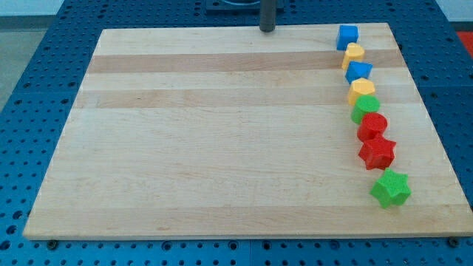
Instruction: Slide the green star towards bottom center
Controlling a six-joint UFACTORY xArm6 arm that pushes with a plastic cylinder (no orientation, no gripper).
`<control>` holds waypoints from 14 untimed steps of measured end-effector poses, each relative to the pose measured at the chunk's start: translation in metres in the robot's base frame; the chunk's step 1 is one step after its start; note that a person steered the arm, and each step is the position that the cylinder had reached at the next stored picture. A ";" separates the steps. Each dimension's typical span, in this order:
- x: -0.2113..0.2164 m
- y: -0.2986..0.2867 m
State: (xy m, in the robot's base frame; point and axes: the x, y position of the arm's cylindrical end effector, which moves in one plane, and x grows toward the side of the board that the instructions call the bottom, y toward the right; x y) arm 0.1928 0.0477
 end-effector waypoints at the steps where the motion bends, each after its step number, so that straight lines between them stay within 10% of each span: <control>1: 0.001 0.023; 5: -0.001 0.066; 9: 0.019 0.297; 11: 0.025 0.298; 14: 0.209 0.298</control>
State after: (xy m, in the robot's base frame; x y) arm 0.4018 0.3455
